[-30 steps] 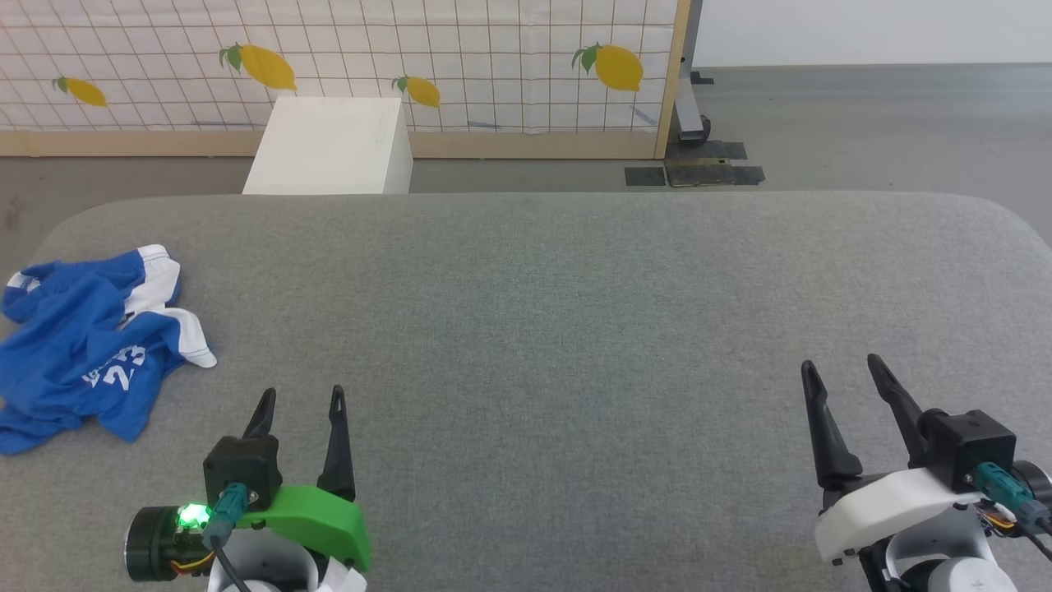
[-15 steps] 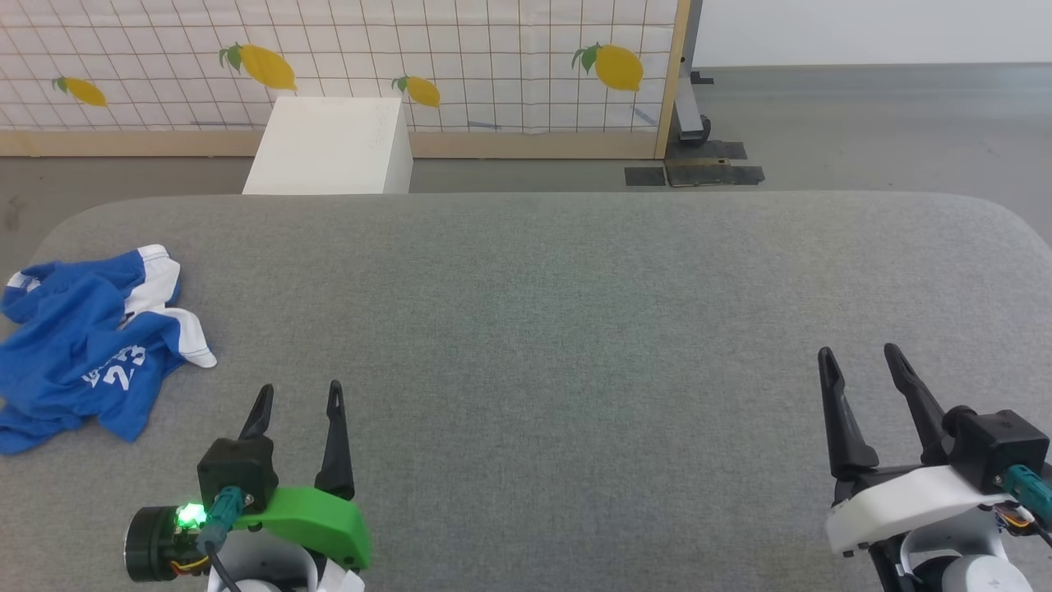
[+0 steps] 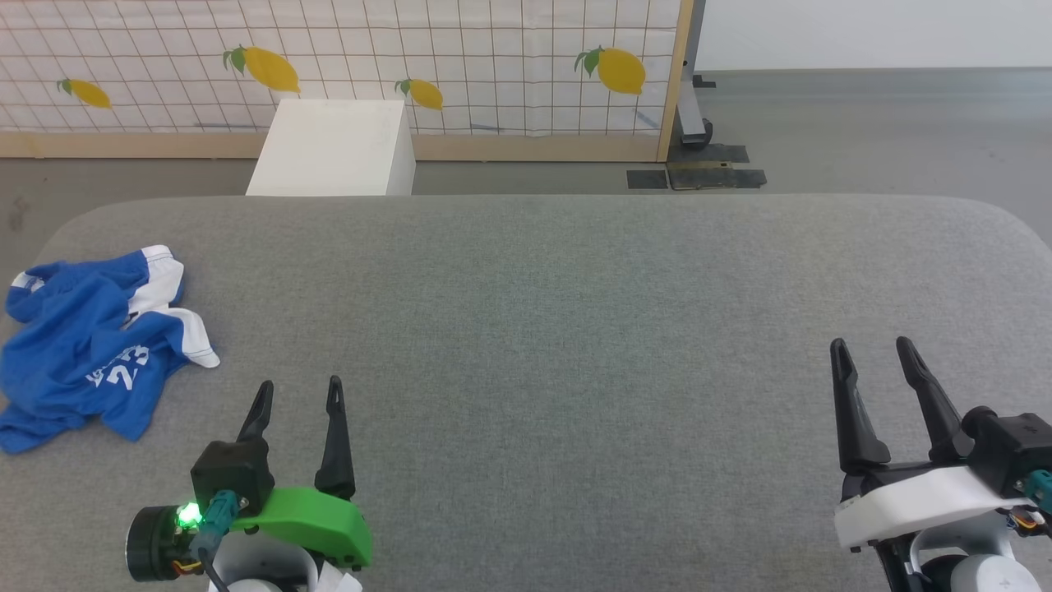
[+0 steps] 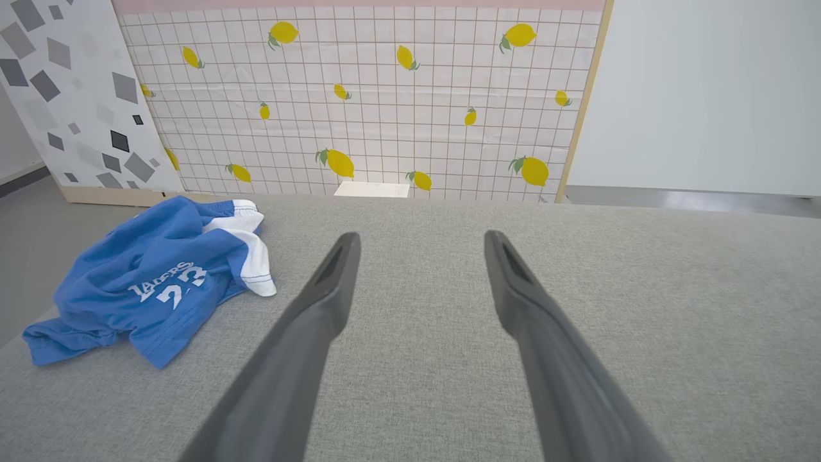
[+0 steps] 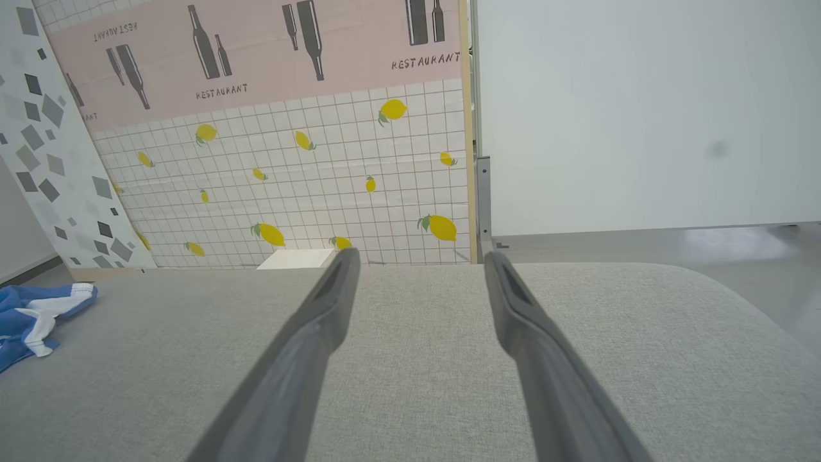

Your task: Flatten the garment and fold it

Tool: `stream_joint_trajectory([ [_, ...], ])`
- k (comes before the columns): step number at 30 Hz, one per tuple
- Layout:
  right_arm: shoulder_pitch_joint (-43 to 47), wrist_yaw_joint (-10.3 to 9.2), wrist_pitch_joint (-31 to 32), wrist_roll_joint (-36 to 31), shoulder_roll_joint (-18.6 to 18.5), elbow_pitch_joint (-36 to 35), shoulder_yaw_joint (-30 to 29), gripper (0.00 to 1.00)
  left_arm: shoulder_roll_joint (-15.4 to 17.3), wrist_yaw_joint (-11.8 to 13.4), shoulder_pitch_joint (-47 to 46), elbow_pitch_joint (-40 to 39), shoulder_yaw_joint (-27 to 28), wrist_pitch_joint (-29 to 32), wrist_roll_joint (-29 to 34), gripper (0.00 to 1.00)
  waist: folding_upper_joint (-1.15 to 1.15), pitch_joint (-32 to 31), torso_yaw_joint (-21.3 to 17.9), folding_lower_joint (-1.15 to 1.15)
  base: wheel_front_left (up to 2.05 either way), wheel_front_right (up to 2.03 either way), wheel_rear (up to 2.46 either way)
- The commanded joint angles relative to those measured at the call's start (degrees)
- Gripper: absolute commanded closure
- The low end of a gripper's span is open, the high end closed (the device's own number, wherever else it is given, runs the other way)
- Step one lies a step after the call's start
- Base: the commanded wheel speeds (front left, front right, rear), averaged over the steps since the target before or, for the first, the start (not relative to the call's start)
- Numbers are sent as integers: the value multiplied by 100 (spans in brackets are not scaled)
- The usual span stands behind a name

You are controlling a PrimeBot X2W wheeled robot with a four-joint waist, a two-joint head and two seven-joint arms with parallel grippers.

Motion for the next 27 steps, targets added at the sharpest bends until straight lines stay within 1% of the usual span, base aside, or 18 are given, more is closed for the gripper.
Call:
stream_joint_trajectory([
  [1, 52, -4, -74, 83, 1, -49, -30, 0, -12, 41, -102, -20, -13, -70, -49, 0, 0, -4, 2, 0, 0, 0, 0],
  [27, 141, -5, -377, -1, 2, -127, -35, 0, -18, 95, -151, 33, -92, -375, -134, 0, 0, 15, 25, 0, 0, 0, 0],
])
